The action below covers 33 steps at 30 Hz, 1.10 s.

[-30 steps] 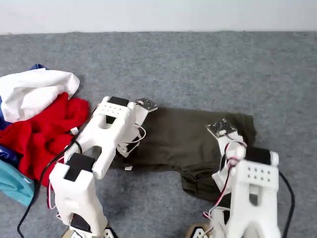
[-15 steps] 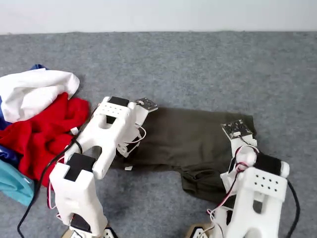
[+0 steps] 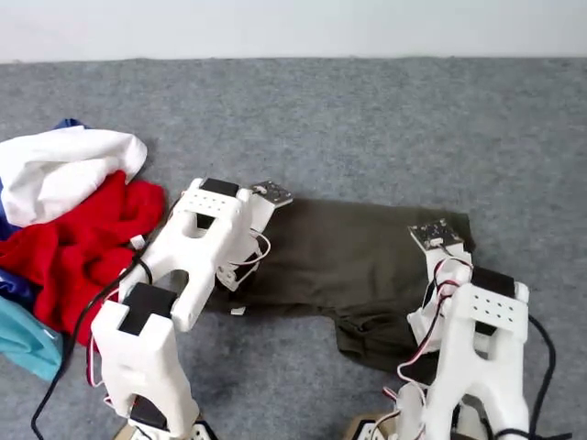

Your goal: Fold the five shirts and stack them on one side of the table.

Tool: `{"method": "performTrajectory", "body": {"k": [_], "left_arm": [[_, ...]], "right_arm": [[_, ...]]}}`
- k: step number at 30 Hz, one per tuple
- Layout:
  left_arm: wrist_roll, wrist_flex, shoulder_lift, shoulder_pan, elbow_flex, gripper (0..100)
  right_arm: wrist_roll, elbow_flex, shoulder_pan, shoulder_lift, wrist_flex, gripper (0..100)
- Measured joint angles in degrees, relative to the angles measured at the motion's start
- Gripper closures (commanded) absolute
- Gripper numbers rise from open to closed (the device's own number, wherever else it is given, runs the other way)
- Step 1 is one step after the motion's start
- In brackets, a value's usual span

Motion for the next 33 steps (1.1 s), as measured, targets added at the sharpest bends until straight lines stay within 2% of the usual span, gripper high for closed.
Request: {"method": "performTrajectory", "body": {"k": [8,25,30,33], "left_arm": [[0.0,0.0,0.0,0.0,0.0,92],[0.0,0.0,0.0,0.0,0.0,92],[0.0,0.0,0.0,0.0,0.0,92],[0.0,0.0,0.0,0.0,0.0,92]], "right_arm": [[-1.05,0.0,0.0,0.7,-0.79,88.0],[-1.14,5.8,0.0,0.97,-10.55,88.2],[-1.14,8.26,0.09,0.97,-13.8,99.3],[-1.14,8.7,0.26,0.88,-14.33,98.9]]}}
